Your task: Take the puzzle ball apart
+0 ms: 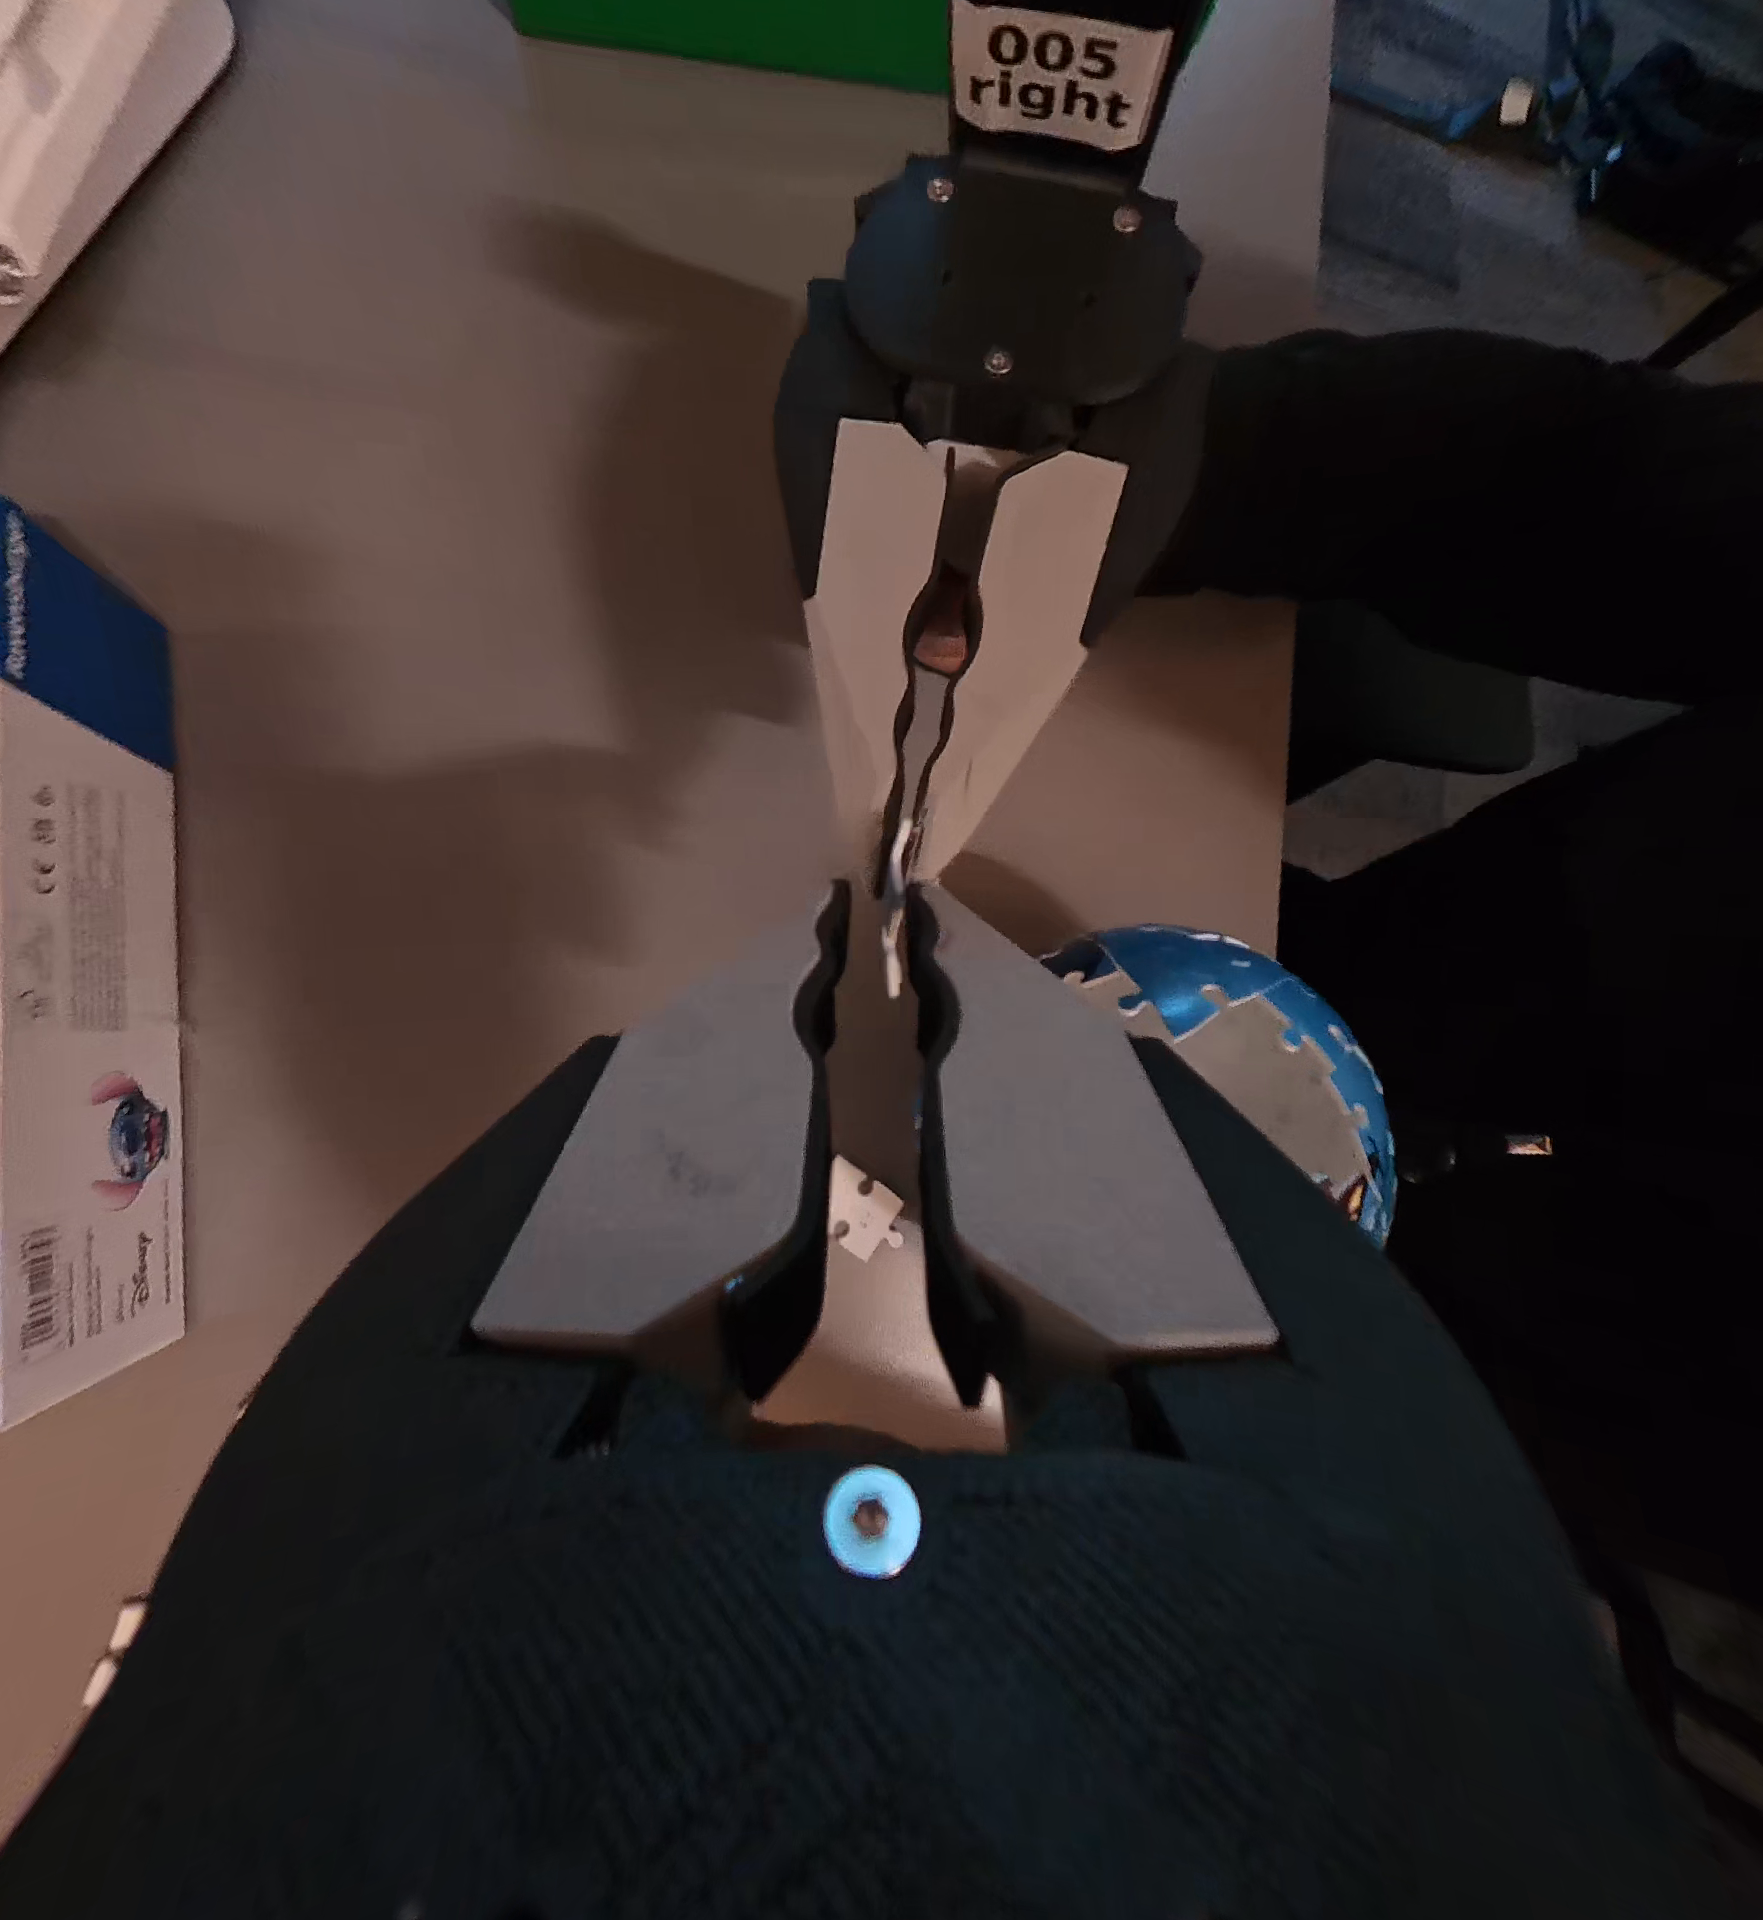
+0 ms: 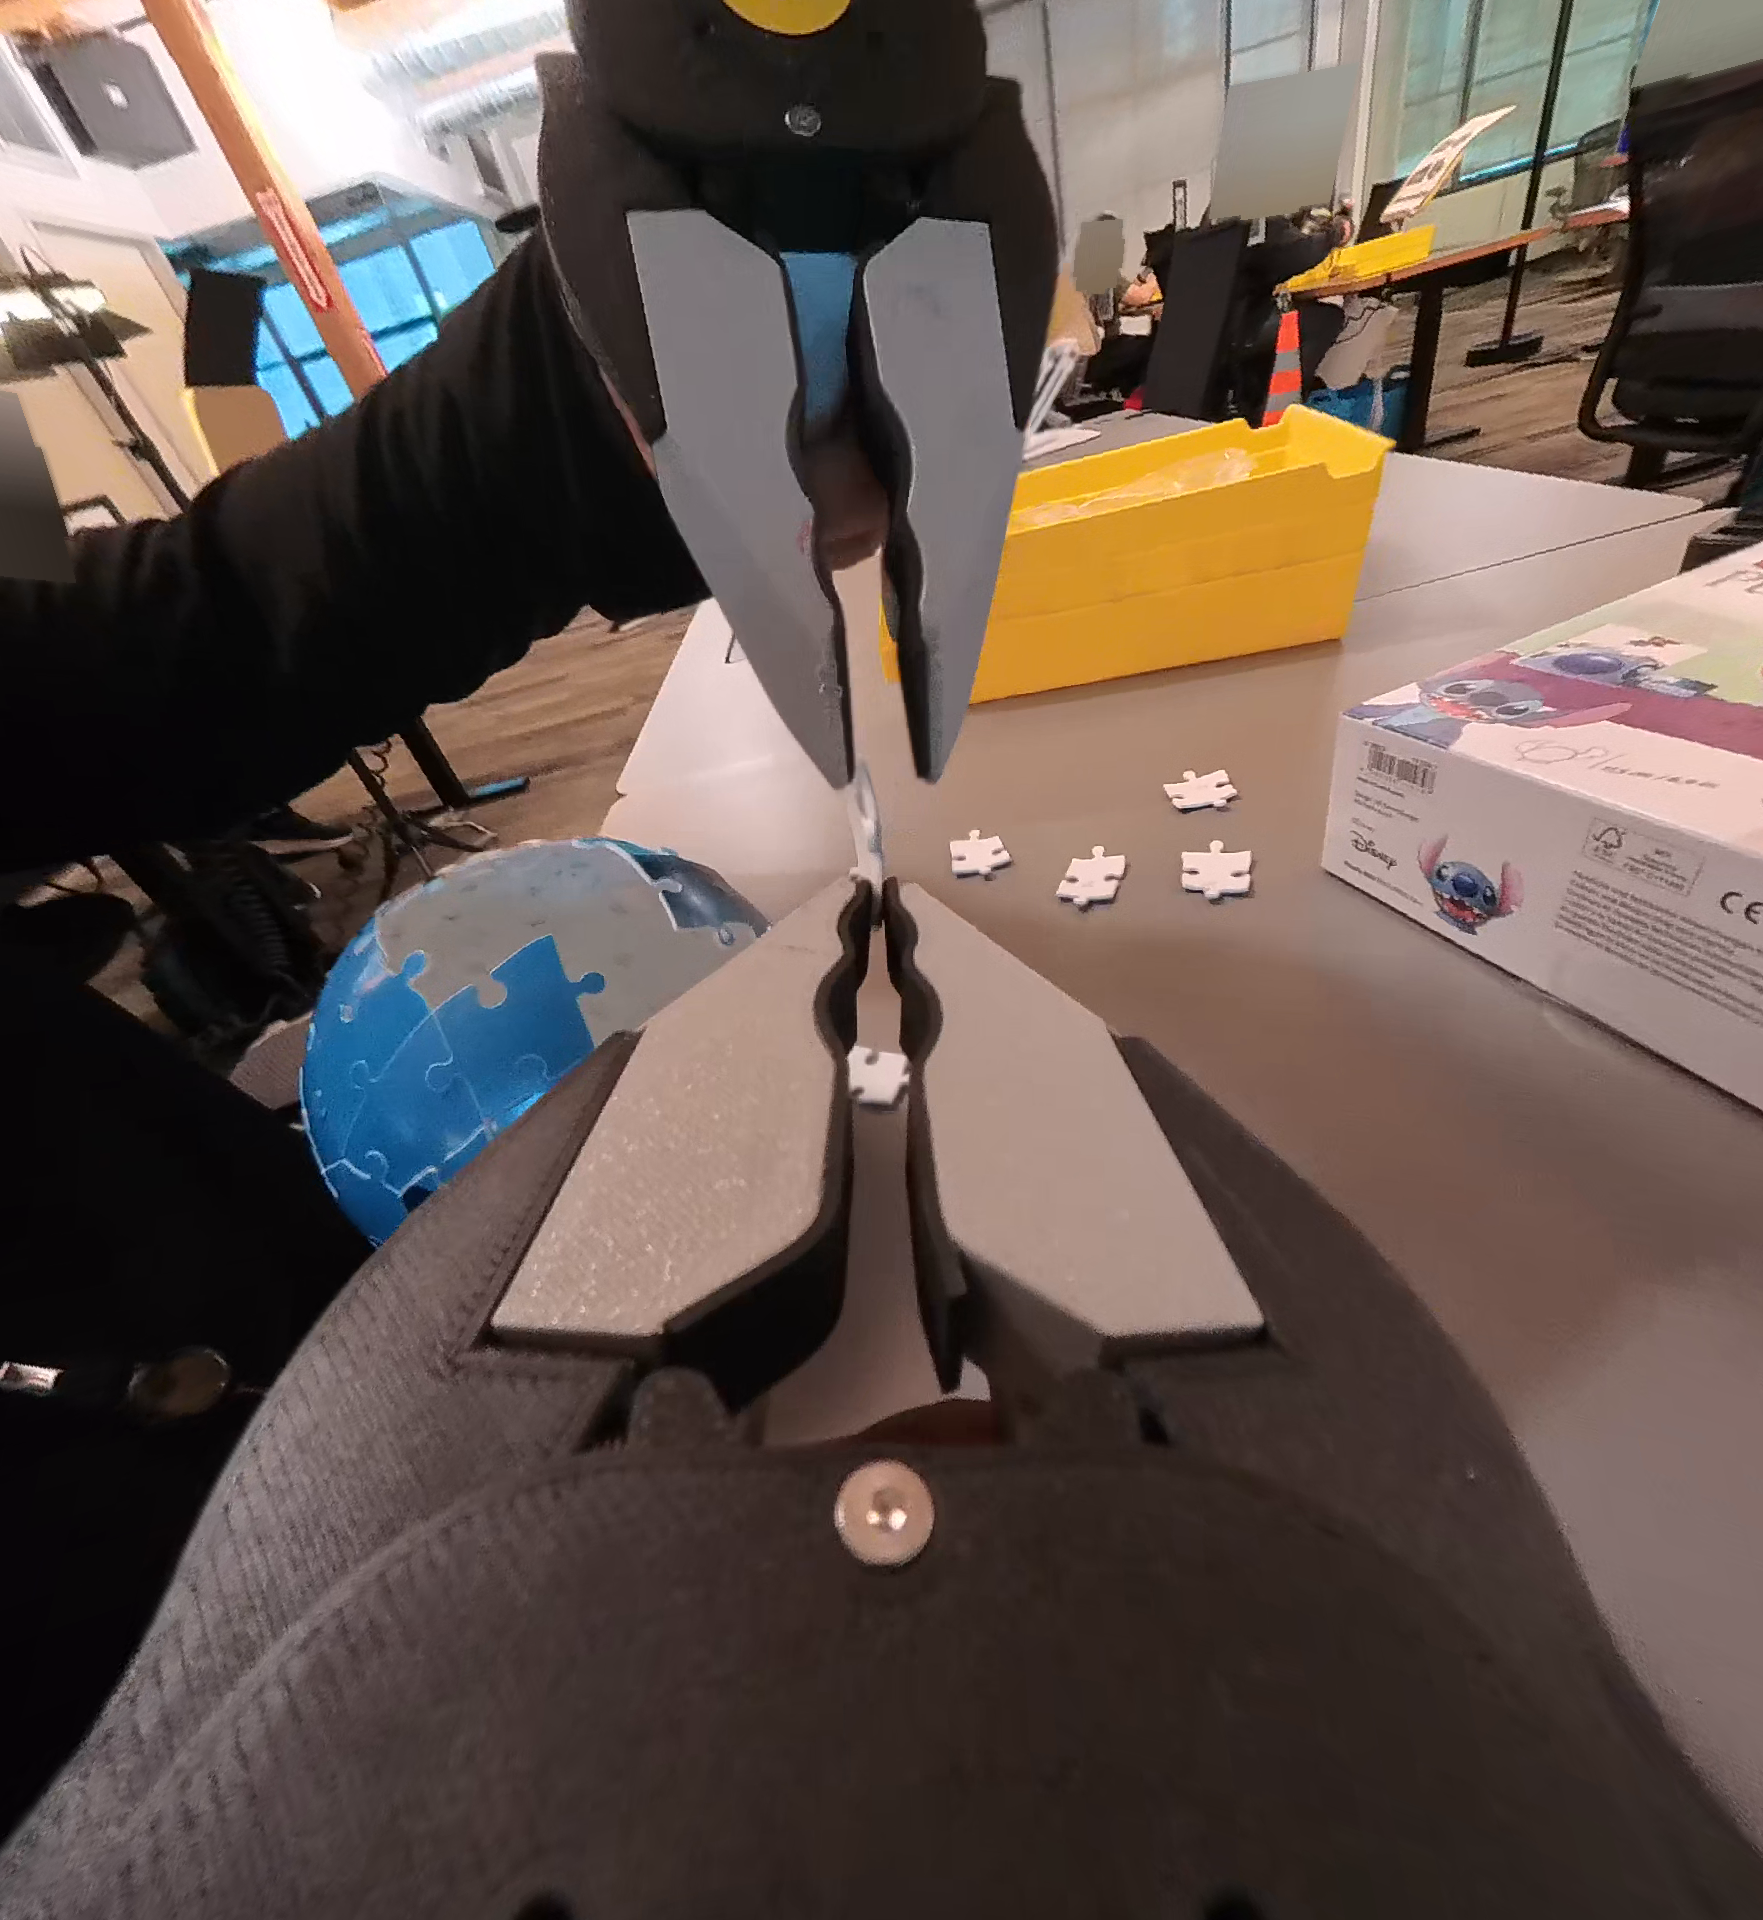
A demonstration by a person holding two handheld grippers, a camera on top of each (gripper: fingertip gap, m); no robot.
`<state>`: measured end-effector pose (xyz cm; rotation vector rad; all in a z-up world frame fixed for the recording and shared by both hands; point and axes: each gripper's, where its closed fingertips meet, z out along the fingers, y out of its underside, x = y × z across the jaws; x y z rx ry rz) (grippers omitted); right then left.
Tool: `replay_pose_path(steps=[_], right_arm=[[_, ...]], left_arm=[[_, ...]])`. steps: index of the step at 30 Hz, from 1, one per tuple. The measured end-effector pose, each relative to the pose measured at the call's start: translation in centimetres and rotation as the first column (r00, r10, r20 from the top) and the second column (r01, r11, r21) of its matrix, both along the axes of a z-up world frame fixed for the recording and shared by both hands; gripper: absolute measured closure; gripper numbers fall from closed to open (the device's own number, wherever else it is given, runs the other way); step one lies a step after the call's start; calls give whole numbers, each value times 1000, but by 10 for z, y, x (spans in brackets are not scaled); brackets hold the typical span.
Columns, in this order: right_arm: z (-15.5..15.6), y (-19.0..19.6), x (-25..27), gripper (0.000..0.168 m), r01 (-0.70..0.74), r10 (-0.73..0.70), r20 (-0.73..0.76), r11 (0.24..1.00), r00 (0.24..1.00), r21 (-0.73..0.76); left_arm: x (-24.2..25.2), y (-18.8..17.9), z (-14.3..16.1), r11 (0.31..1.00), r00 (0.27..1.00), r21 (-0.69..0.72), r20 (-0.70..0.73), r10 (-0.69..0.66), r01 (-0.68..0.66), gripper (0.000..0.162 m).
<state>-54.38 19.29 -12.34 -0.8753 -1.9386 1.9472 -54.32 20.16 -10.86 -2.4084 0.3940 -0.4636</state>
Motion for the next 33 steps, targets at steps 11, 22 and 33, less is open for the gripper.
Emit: replay_pose_path(steps=[11,22,33], right_arm=[[-8,-4,0,168,-5,4,20,999,1000,42],[-18,-4,7,168,68,-34,-117,953,993,296],[-65,31,-2,168,24,-14,-24,878,1000,478]], left_arm=[[0,-18,-20,999,998,-29,-59,-16,14,162],[-29,-54,-33,997,986,59,-161,49,-40,146],[17,-114,-55,959,908,195,328,-261,205,55]])
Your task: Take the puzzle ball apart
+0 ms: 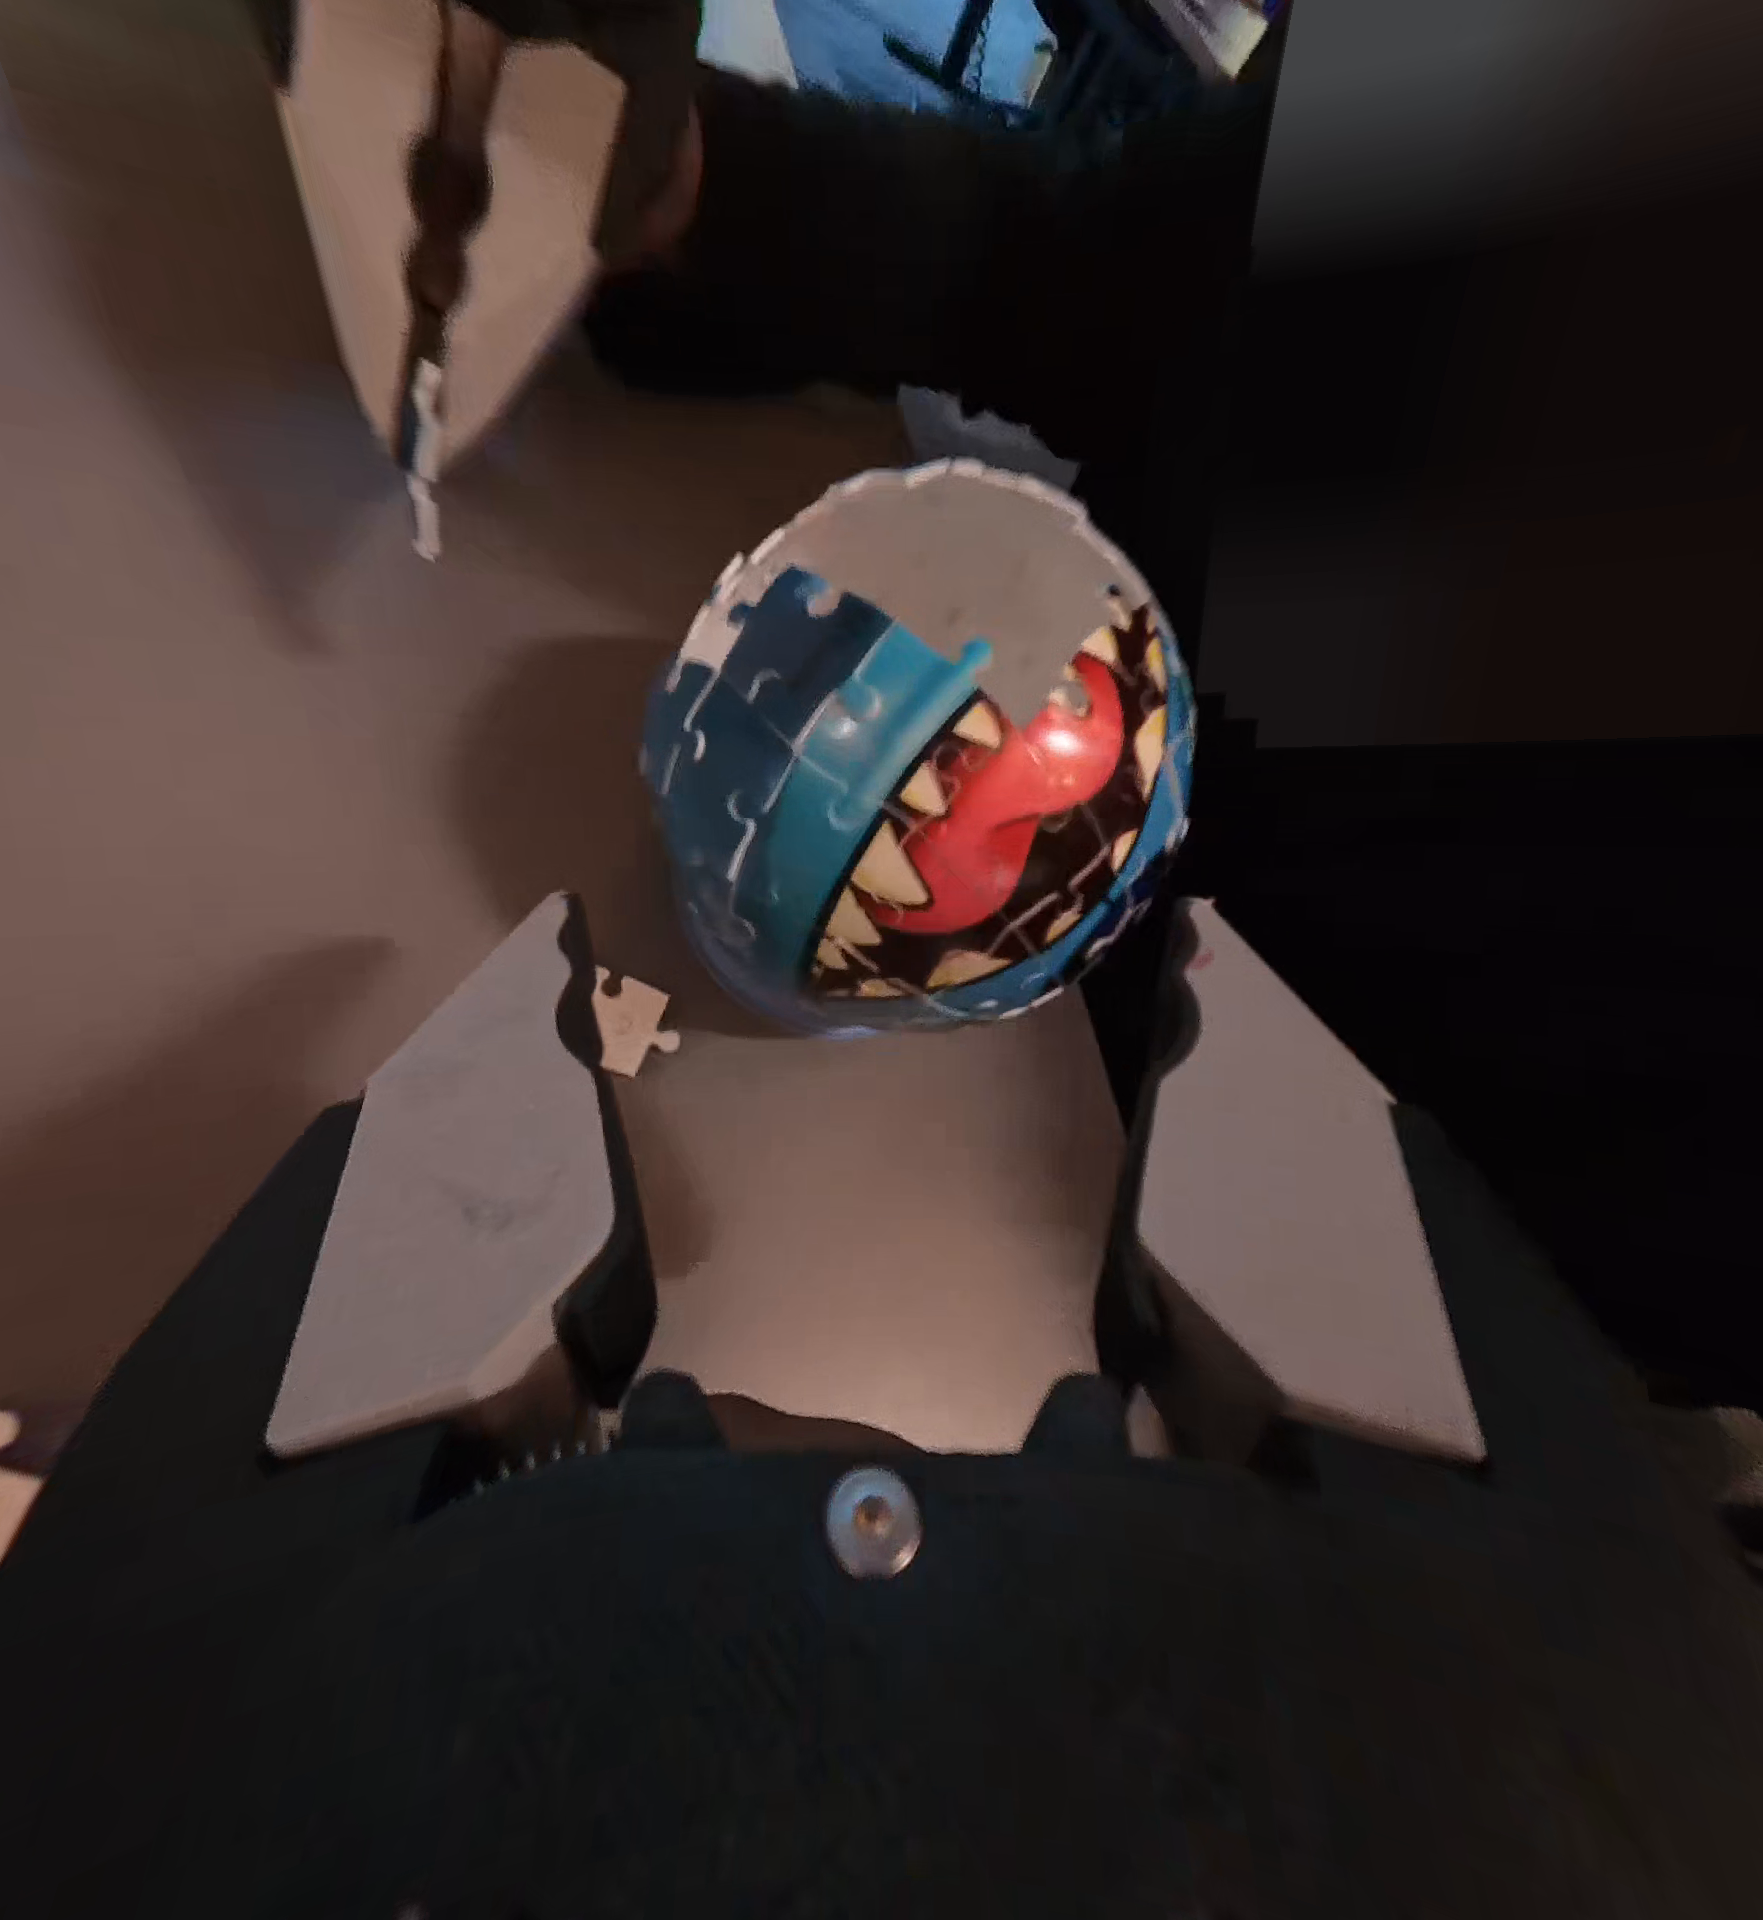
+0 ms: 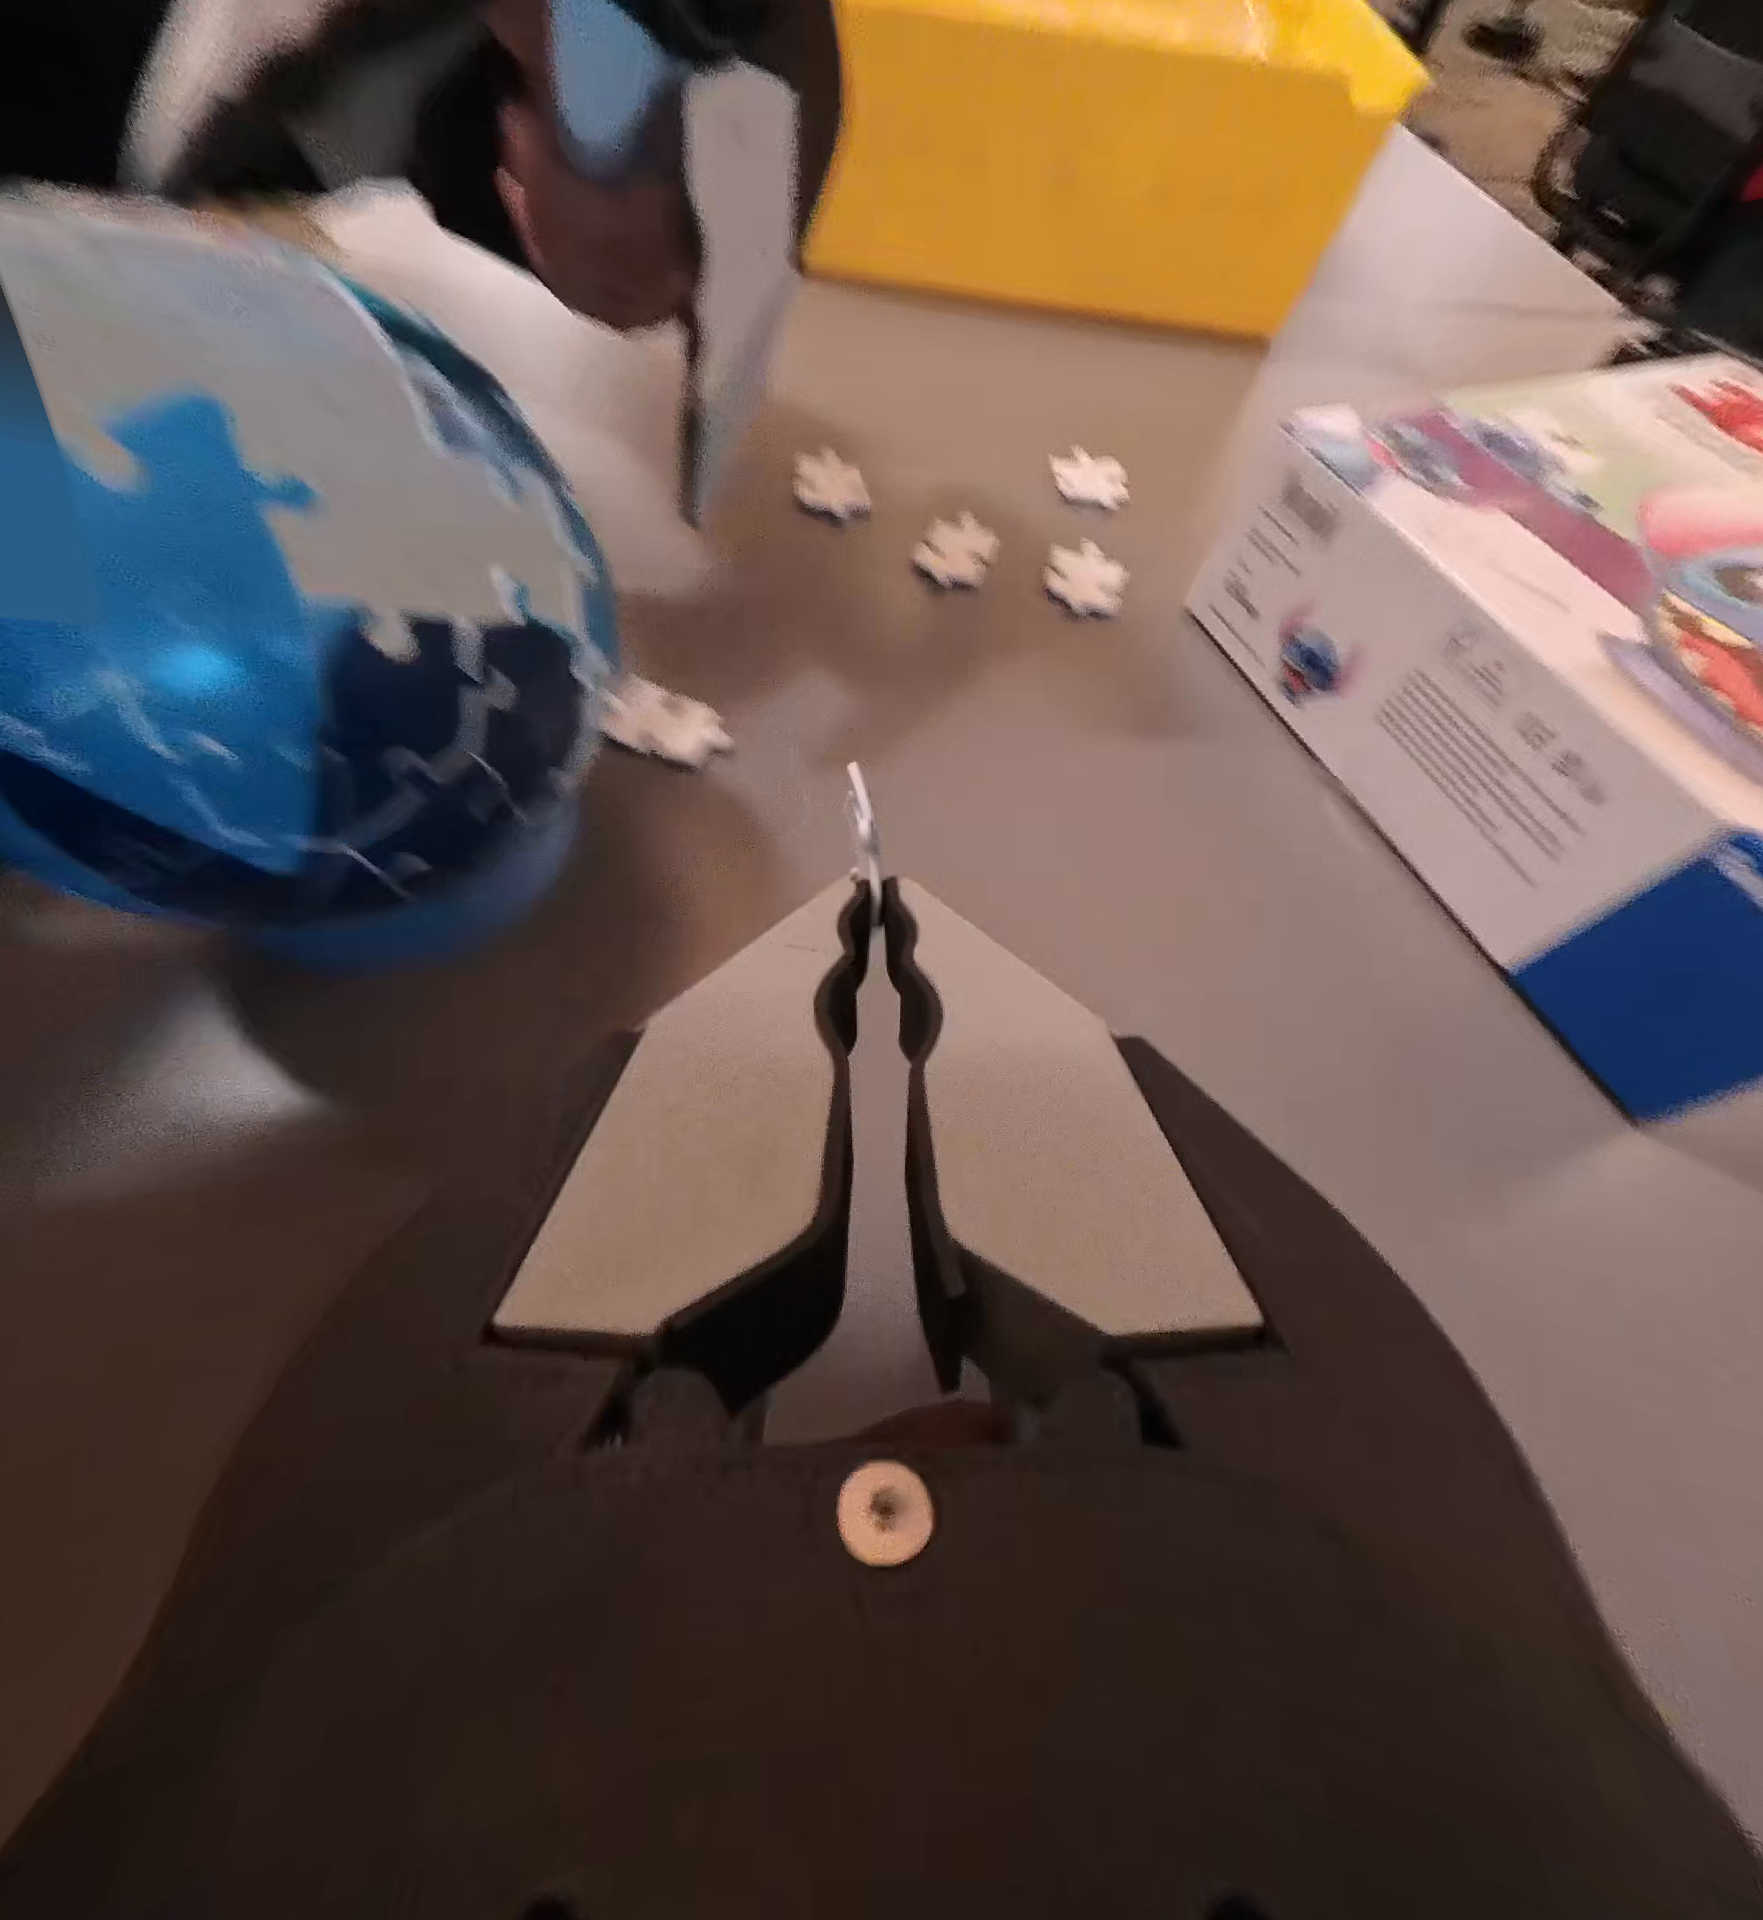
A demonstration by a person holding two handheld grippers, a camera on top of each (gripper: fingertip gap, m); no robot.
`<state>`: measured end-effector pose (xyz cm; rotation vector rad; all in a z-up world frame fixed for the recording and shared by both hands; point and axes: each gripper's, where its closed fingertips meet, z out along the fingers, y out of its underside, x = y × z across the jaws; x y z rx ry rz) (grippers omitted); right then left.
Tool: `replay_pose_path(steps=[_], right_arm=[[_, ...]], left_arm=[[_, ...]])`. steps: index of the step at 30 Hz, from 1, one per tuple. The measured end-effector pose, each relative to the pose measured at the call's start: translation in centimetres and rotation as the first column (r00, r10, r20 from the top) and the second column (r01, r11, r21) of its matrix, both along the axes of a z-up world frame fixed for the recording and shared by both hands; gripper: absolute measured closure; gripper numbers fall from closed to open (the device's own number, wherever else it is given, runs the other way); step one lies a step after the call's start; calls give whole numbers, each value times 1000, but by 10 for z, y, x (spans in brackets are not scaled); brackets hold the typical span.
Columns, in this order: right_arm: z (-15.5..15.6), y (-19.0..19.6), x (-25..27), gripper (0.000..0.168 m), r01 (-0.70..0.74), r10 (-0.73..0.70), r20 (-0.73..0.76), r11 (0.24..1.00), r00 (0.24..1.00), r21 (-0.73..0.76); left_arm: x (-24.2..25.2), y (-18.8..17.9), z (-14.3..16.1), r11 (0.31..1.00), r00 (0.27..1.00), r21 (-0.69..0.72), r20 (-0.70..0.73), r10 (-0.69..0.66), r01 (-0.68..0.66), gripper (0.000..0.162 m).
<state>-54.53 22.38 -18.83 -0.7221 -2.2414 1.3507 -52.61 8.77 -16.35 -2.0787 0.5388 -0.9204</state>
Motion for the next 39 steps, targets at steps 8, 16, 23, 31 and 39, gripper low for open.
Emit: replay_pose_path(steps=[8,16,23,31,39], right_arm=[[-47,36,0,168,82,-11,-144,862,990,500],[-60,36,9,161,67,108,-227,759,968,648],[-47,23,64,102,-103,74,110,951,991,292],[-24,-63,106,67,-237,310,346,942,886,-237],[-5,-83,95,68,-240,374,345,896,861,-373]], left_arm=[[8,-5,-20,1000,999,15,28,22,-22,50],[26,-4,-34,997,997,16,-19,80,-80,48],[35,-6,-34,993,992,4,-35,121,-121,48],[33,-5,-21,955,959,-96,23,283,-280,48],[43,-6,-33,947,956,-129,-41,291,-294,51]])
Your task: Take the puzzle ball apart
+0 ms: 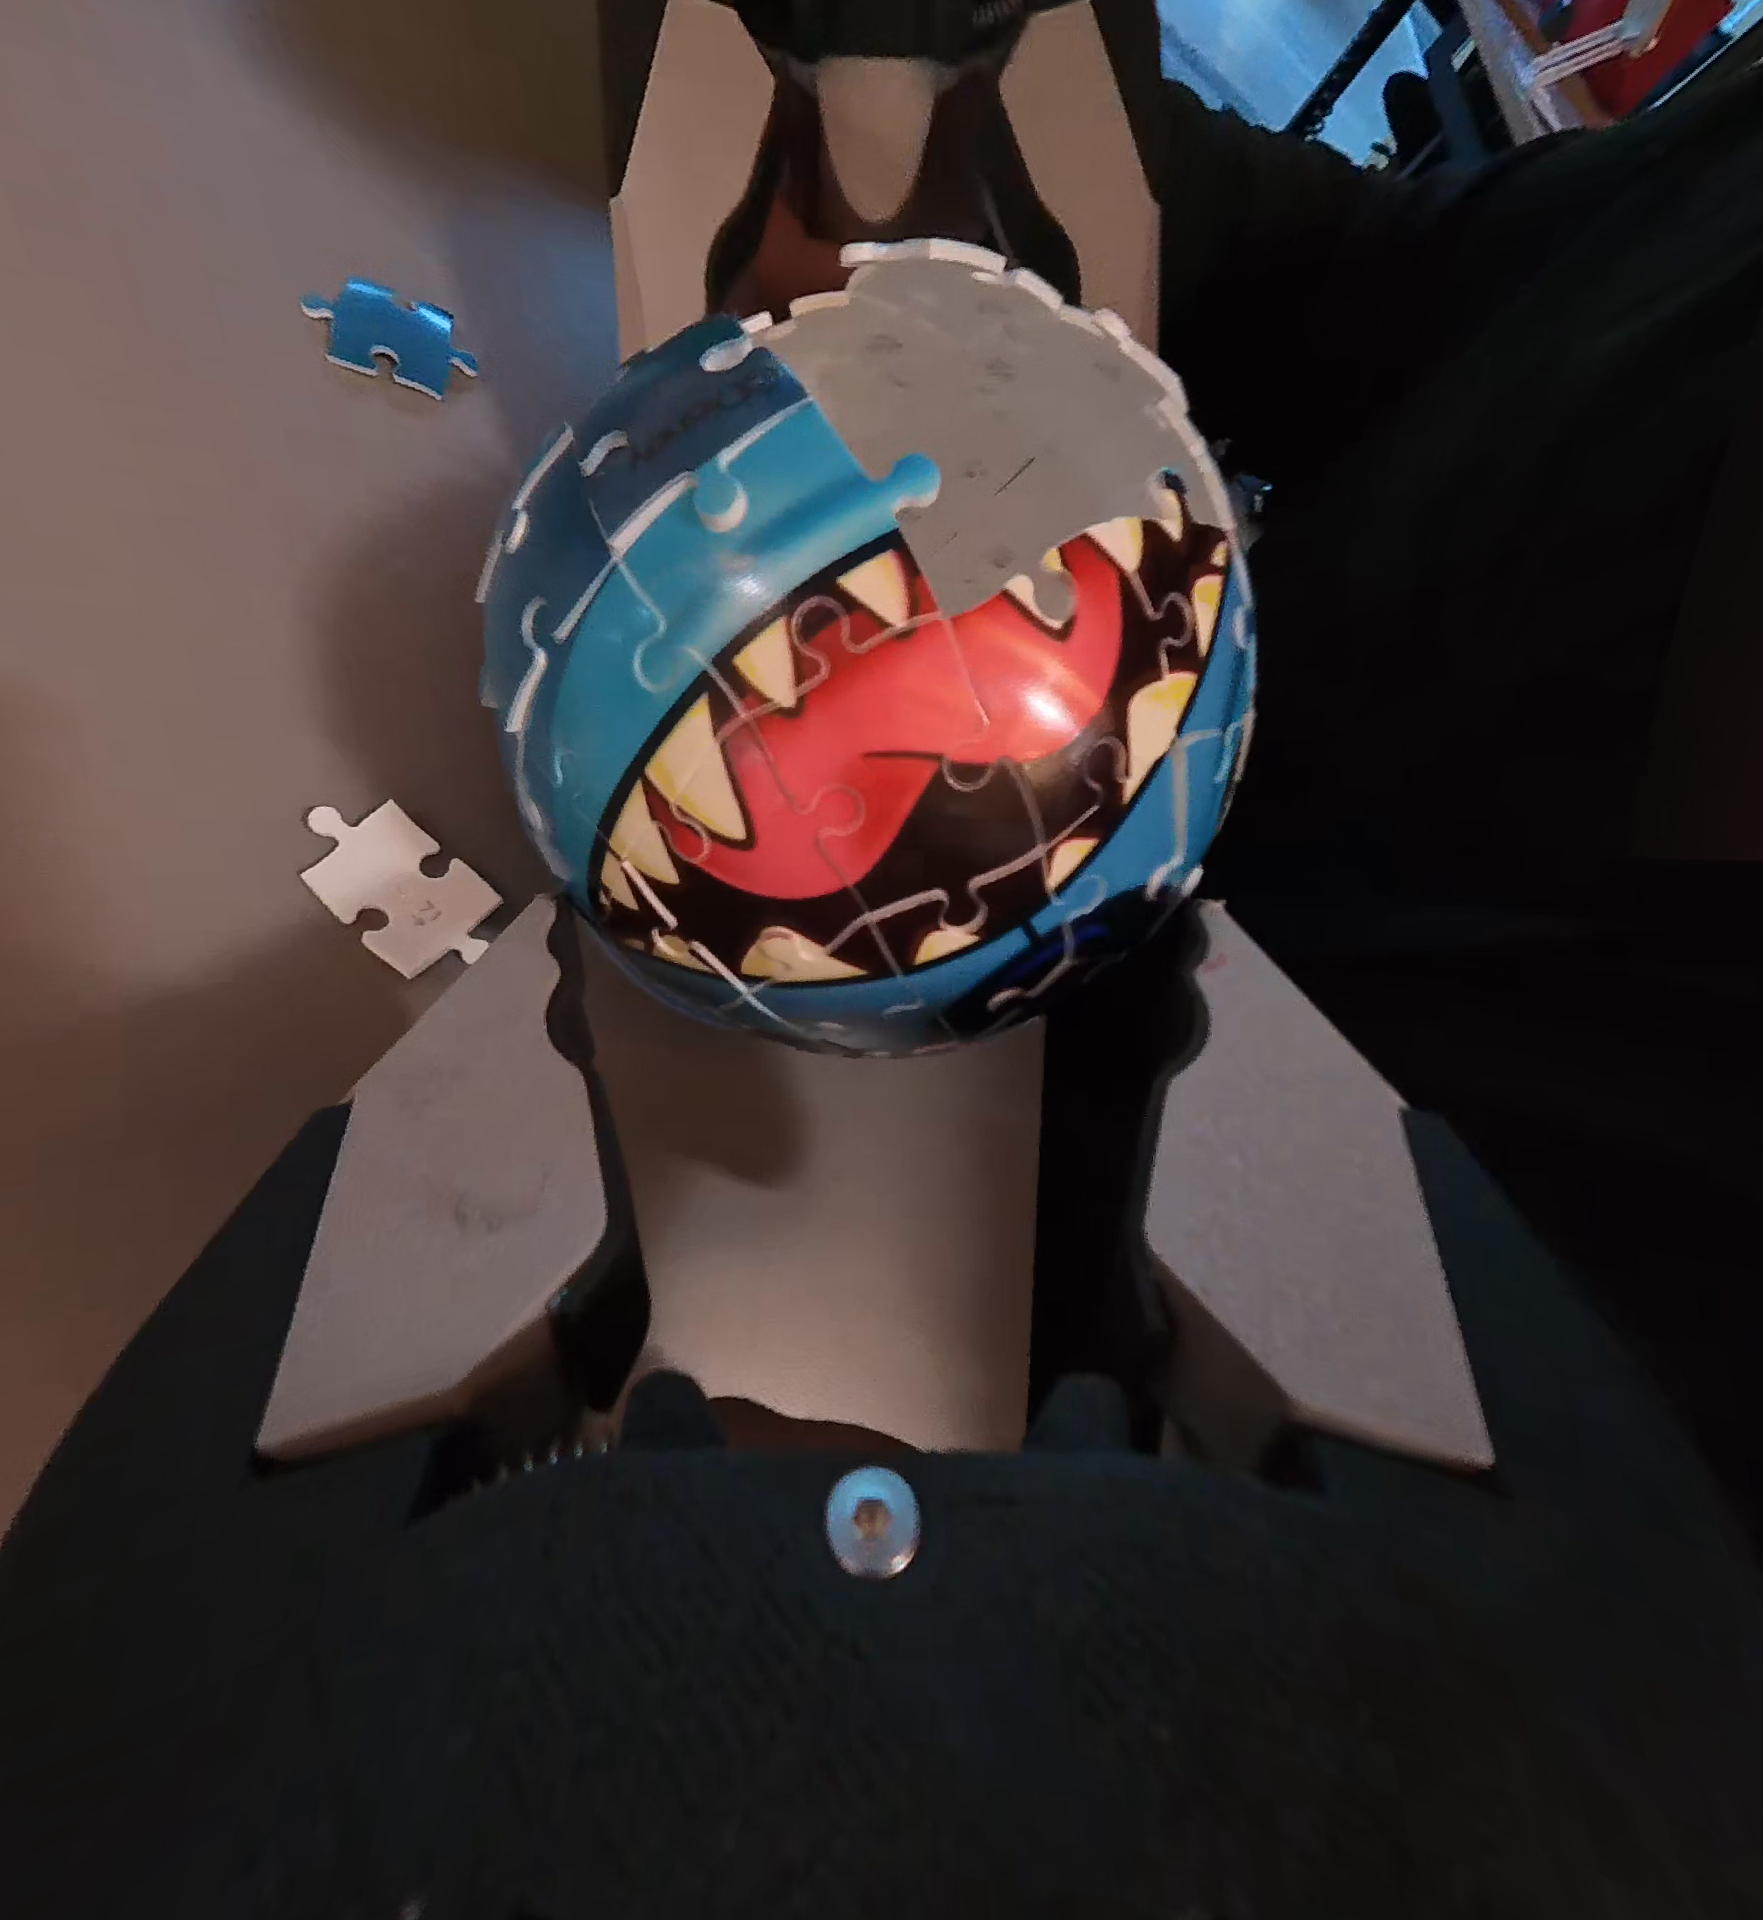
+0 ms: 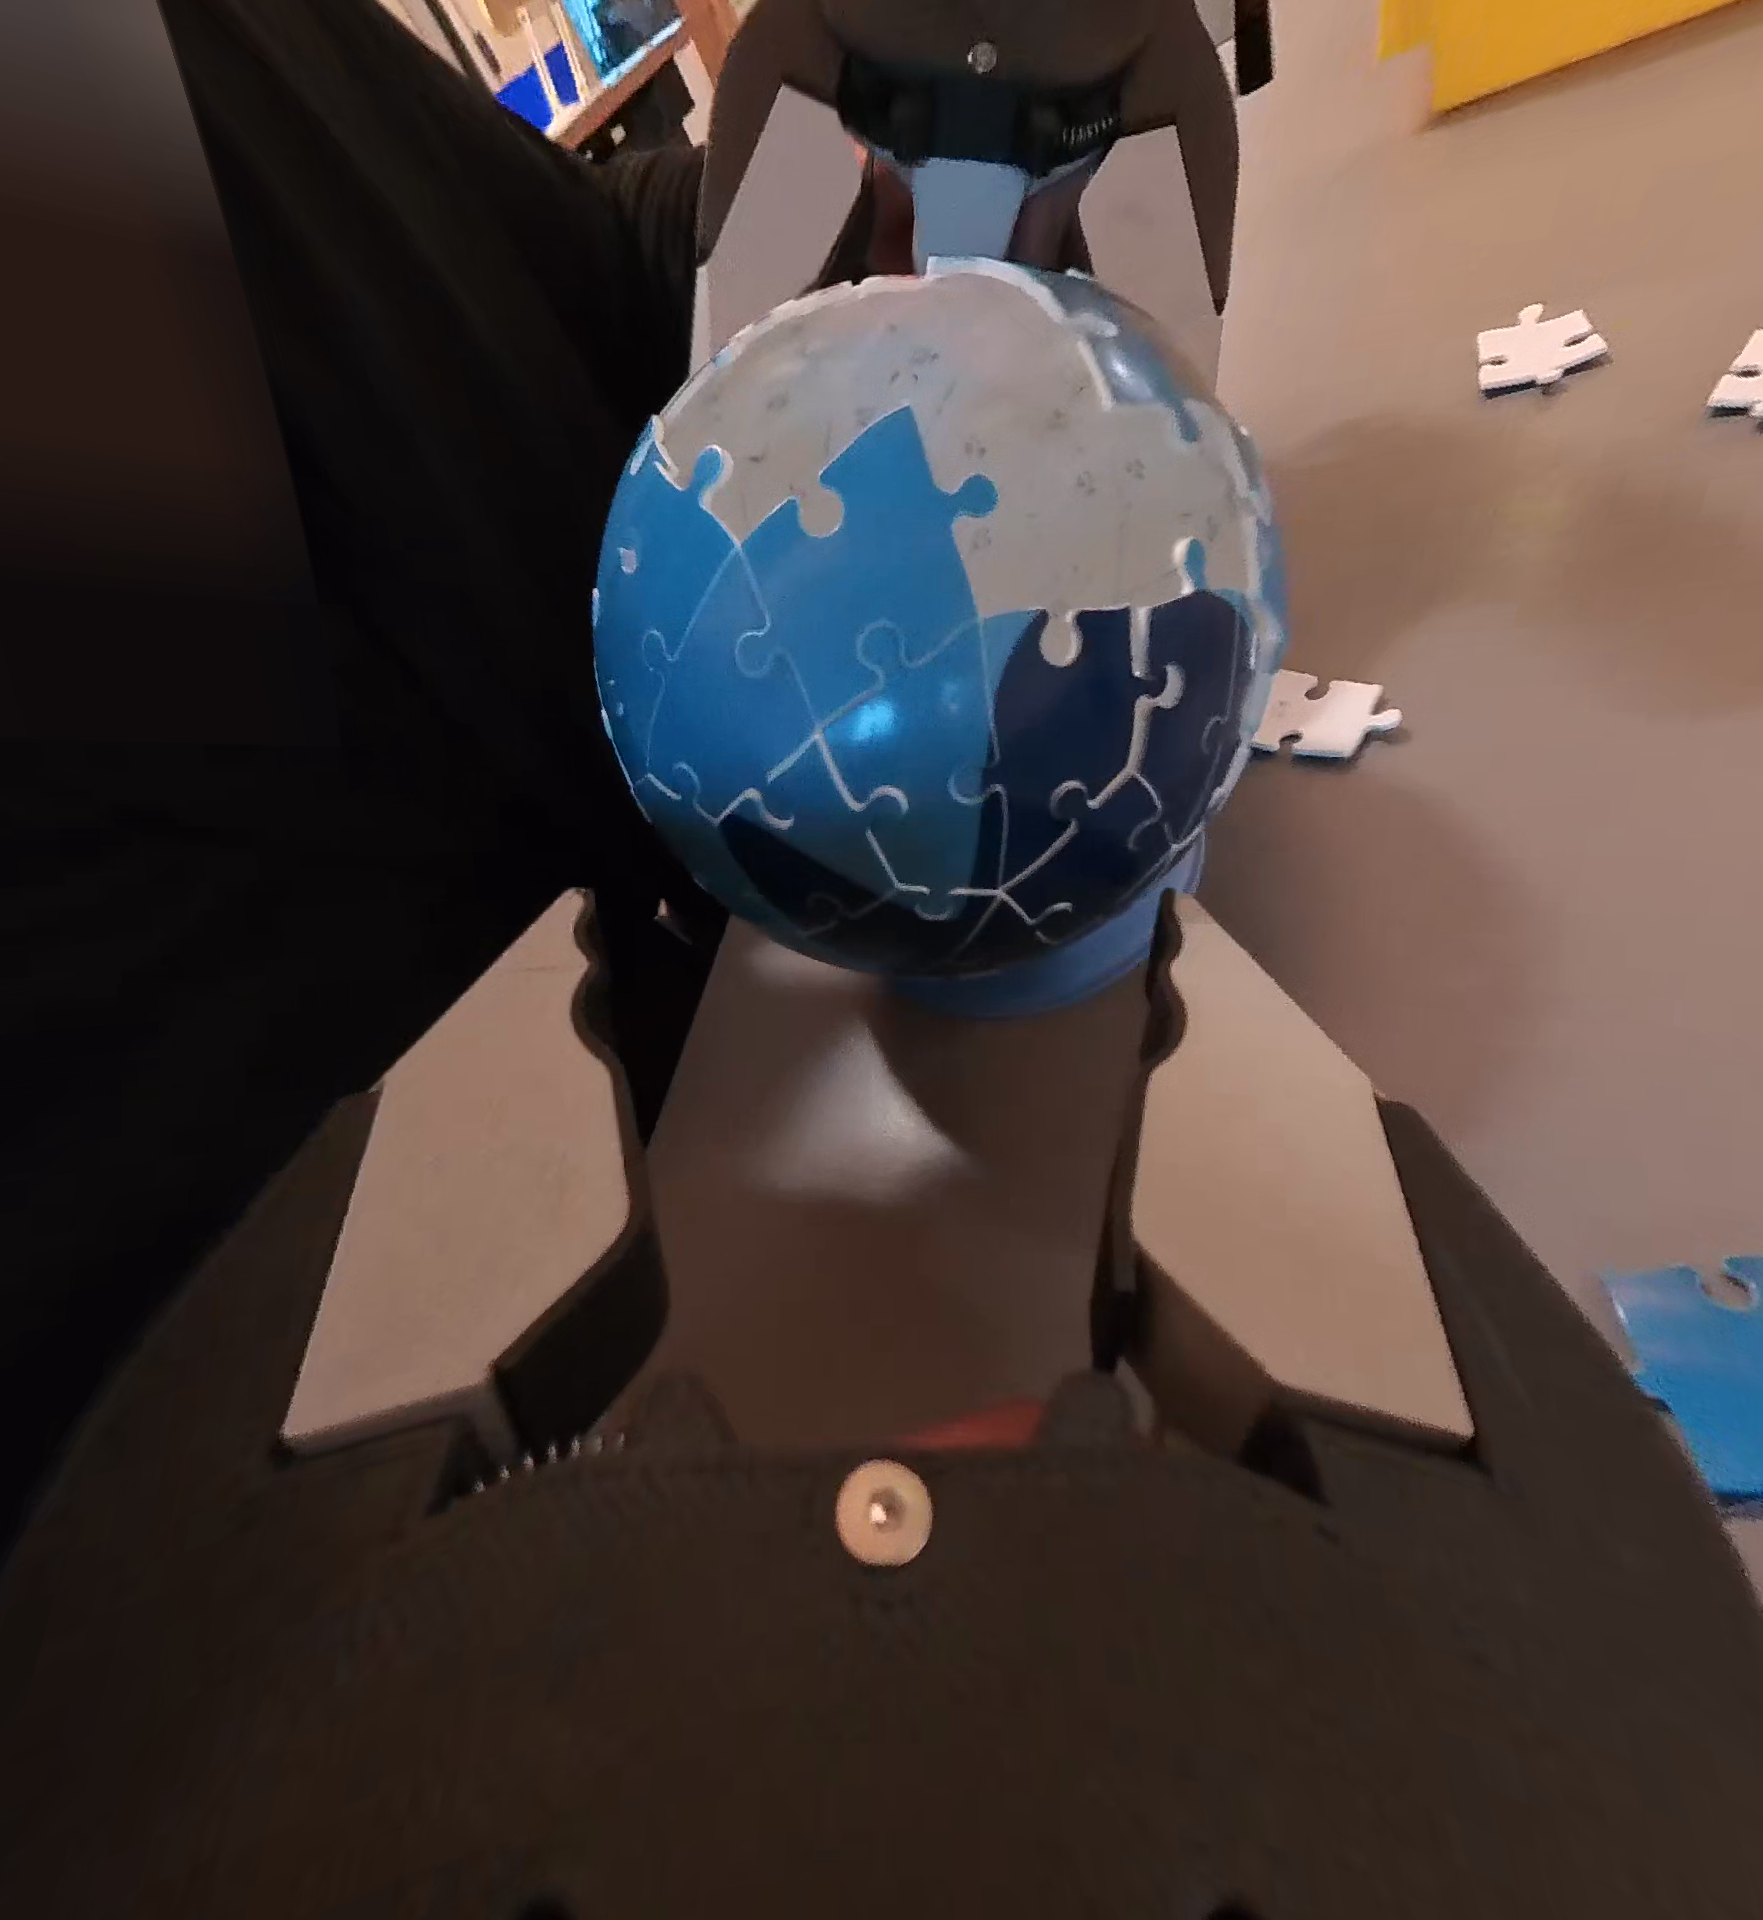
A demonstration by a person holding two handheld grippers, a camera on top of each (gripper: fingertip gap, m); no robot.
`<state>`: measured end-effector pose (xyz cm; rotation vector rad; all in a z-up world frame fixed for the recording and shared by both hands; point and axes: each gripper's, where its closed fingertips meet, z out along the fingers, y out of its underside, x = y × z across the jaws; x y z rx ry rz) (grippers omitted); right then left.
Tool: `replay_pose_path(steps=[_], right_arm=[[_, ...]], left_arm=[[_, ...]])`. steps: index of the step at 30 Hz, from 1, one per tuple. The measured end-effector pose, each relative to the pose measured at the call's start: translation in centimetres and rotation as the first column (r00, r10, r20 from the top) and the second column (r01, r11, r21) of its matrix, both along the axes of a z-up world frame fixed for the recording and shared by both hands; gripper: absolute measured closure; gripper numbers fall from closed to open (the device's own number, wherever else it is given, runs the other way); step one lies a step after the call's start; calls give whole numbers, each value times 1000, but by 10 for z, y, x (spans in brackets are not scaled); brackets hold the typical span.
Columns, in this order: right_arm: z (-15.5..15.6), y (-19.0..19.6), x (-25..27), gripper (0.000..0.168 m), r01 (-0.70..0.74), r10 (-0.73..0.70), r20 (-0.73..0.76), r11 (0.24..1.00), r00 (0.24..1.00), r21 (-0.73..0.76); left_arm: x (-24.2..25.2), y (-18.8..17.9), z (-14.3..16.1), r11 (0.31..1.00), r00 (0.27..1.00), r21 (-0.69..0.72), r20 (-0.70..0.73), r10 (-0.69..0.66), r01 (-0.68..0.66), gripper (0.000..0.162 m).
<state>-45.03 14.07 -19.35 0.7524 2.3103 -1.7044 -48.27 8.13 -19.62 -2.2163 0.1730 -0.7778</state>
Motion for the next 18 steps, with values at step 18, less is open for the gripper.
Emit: replay_pose_path(steps=[18], right_arm=[[-1,-7,-17,73,83,-32,-247,976,969,199]], left_arm=[[-5,-1,-12,994,970,106,-244,14,12,53]])
